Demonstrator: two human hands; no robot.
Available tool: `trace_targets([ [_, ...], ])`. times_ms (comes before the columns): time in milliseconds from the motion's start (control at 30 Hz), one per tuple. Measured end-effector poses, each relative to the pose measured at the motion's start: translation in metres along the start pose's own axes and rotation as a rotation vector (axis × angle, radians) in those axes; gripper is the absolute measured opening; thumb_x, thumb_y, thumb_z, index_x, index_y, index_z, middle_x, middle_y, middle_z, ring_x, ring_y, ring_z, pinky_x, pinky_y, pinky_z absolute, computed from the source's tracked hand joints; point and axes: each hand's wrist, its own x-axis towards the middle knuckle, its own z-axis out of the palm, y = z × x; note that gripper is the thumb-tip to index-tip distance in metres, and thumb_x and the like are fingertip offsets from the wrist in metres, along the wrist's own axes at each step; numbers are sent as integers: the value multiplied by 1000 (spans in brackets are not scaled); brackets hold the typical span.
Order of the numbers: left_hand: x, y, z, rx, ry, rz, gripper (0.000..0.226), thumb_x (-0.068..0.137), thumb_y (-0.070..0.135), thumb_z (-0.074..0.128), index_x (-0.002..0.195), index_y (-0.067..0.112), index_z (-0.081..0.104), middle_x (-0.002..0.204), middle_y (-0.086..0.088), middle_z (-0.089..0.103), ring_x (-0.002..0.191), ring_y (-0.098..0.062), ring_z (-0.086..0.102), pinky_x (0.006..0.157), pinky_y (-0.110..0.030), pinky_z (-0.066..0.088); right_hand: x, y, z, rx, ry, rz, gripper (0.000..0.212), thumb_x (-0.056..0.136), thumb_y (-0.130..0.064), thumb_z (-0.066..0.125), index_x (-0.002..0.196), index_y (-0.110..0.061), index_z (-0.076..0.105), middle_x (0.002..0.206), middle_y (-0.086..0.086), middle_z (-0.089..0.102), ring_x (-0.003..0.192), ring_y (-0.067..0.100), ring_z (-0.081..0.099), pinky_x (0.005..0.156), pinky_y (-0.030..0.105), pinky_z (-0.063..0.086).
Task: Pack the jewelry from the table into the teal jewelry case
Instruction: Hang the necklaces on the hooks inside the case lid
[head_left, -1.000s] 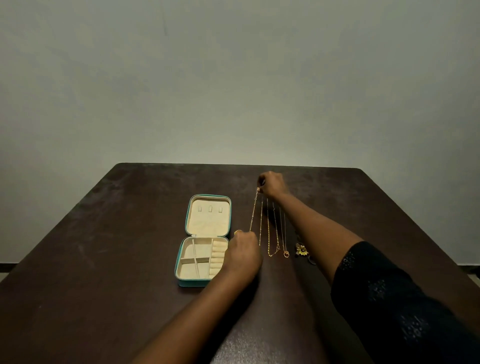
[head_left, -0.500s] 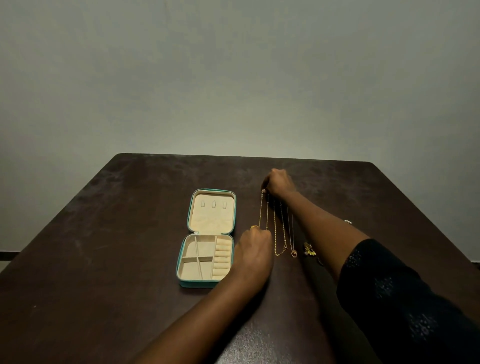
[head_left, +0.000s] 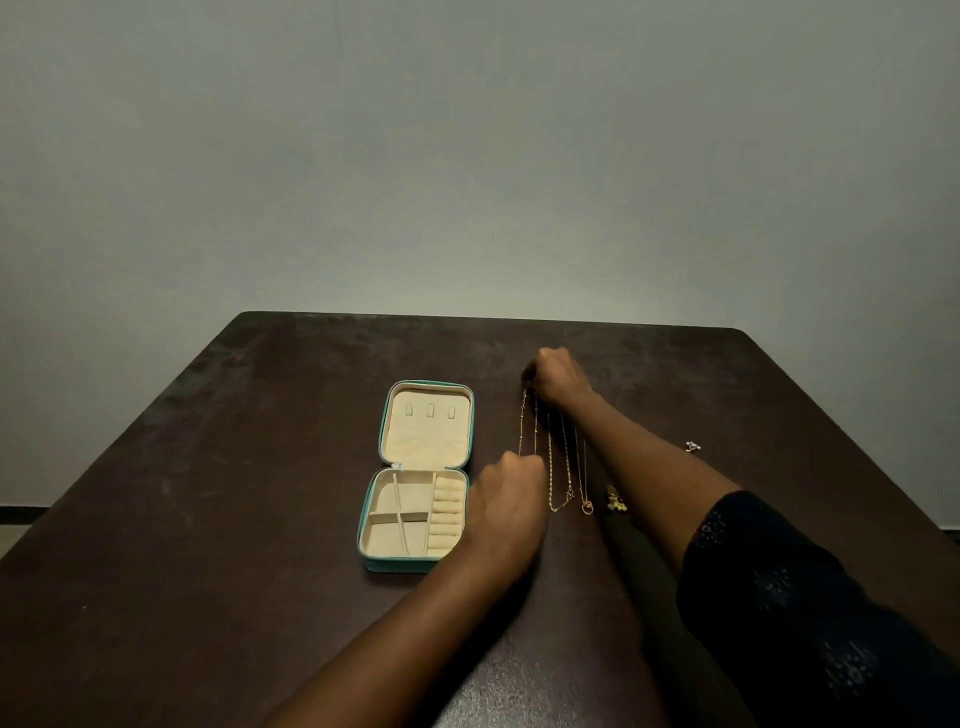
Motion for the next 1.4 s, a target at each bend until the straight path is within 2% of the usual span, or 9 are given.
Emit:
trace_targets([
  [200, -5, -6, -14, -25, 60, -10, 22, 94, 9, 42, 110, 2, 56, 111, -19, 58, 102, -36, 59, 78, -38, 46, -14, -2, -15, 104, 75, 9, 26, 87, 0, 56, 107, -9, 70, 110, 18, 68, 105, 33, 63, 94, 43, 50],
  [300, -9, -16, -17, -70, 103, -37, 21, 92, 7, 43, 105, 2, 58, 106, -20, 59, 98, -36, 59, 74, -37, 44, -26, -4, -26, 185, 113, 23, 22, 86, -1, 60, 106, -4, 70, 108, 18, 69, 105, 27, 64, 95, 35, 49],
  [567, -8, -80, -24, -211, 256, -290, 18, 85, 4, 47, 95, 5, 62, 104, -16, 59, 94, -36, 58, 72, -37, 48, -84, -26, -15, 337, 146, 45, 18, 83, -6, 66, 100, -4, 73, 103, 17, 71, 101, 24, 66, 89, 28, 50],
  [700, -16, -100, -27, -203, 185, -396, 25, 85, 17, 64, 104, 1, 61, 110, -17, 59, 100, -34, 58, 80, -40, 50, -110, -45, -12, 373, 121, 33, 22, 84, -11, 66, 103, -1, 71, 105, 17, 70, 101, 24, 64, 87, 27, 46],
  [833, -24, -107, -24, -319, 82, -436, 58, 63, 43, 83, 97, 0, 62, 106, -16, 64, 96, -30, 63, 66, -32, 46, -138, -69, -8, 394, 67, -22, 26, 83, -15, 68, 106, -4, 70, 108, 13, 70, 102, 21, 64, 88, 27, 46],
  [967, -30, -104, -22, -302, 64, -425, 62, 63, 39, 84, 106, 0, 62, 114, -17, 61, 104, -28, 59, 68, -29, 41, -159, -88, 6, 406, -11, 3, 36, 79, -20, 72, 112, -6, 67, 114, 14, 67, 108, 22, 62, 90, 26, 45],
  [1167, -31, -108, -19, -327, 43, -445, 46, 69, 25, 81, 108, 6, 67, 119, -14, 60, 106, -21, 58, 76, -26, 45, -171, -95, 18, 349, -78, 79, 38, 78, -13, 73, 114, -3, 66, 121, 18, 62, 114, 25, 57, 93, 29, 45],
  [1267, -30, -112, -18, -343, 32, -454, 51, 67, 25, 83, 112, 8, 67, 116, -12, 62, 105, -19, 61, 82, -27, 51, -171, -96, 20, 372, -71, 109, 40, 77, -14, 75, 114, -4, 66, 121, 17, 63, 114, 24, 58, 94, 29, 45],
  [1400, -27, -114, -18, -368, 5, -448, 53, 65, 22, 85, 113, 8, 67, 114, -11, 64, 102, -22, 64, 89, -34, 54, -169, -95, 18, 397, -83, 116, 43, 76, -14, 76, 115, -3, 65, 123, 15, 62, 114, 23, 58, 95, 27, 45],
])
